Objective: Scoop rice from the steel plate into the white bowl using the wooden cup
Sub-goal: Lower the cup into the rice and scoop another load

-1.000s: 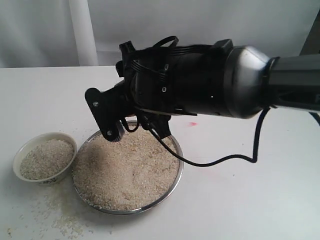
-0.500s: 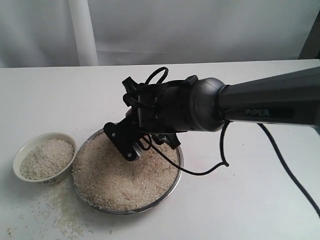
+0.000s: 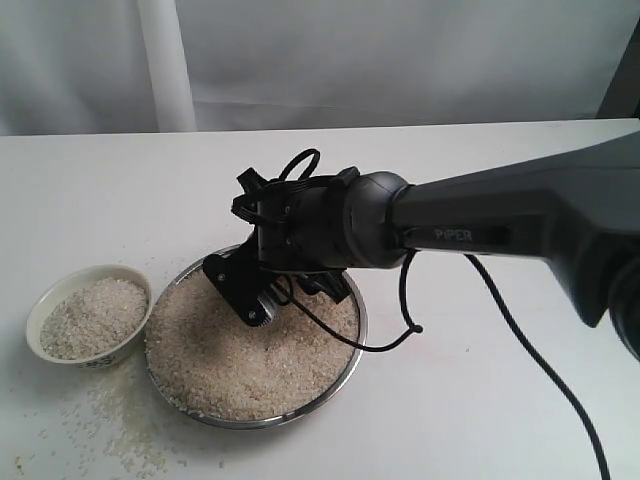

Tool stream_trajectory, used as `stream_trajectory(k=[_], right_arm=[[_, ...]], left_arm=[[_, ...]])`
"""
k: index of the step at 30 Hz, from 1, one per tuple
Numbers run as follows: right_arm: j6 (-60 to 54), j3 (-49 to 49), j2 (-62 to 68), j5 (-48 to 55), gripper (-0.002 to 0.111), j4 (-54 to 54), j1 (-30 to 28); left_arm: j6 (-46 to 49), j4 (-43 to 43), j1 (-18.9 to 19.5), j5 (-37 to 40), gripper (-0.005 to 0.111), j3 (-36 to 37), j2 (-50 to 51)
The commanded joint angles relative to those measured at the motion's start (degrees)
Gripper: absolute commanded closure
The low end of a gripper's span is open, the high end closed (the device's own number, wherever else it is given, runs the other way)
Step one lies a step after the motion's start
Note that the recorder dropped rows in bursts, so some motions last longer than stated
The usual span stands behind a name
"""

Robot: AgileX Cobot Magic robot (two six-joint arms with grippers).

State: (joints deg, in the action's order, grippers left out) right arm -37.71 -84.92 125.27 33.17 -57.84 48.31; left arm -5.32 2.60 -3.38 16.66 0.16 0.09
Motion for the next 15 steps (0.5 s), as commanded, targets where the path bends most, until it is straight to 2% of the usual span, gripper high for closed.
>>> stream_trajectory(k=[1, 15], right_arm=[[-0.81, -0.47, -0.17, 0.56, 0.108, -0.42, 0.47], [-2.59, -0.47, 1.51, -3.08, 0.108, 6.49, 3.15]], left_arm=[[-0.19, -0.45, -0.24, -0.37, 0.107, -0.16, -0.09], [-0.19, -0.45, -0.24, -0.37, 0.107, -0.16, -0.09]])
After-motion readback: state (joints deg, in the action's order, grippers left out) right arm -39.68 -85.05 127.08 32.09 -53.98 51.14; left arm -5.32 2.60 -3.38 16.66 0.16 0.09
